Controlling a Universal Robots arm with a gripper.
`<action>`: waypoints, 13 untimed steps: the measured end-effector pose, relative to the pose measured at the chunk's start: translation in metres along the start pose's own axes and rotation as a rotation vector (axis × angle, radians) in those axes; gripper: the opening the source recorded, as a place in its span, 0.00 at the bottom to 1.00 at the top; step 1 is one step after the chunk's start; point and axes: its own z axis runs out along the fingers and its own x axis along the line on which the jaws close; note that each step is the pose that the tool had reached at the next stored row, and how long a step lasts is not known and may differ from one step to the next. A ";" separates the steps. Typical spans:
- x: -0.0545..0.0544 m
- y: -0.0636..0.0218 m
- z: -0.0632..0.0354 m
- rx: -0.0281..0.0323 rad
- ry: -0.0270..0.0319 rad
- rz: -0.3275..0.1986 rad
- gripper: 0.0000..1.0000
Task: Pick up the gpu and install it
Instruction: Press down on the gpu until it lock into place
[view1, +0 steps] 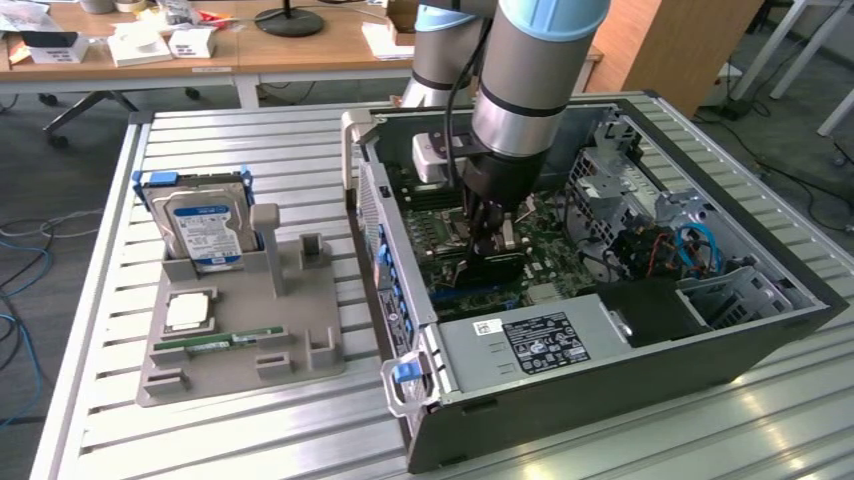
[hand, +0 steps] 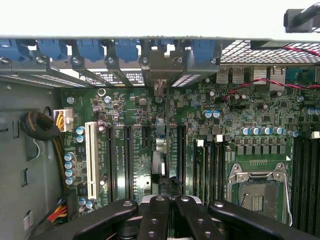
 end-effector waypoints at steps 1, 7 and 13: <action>0.000 0.0000 0.0001 0.0000 -0.0001 0.000 0.11; 0.000 0.0001 0.0002 0.0000 0.0000 0.000 0.11; 0.000 0.0002 0.0008 0.0003 -0.0009 0.000 0.11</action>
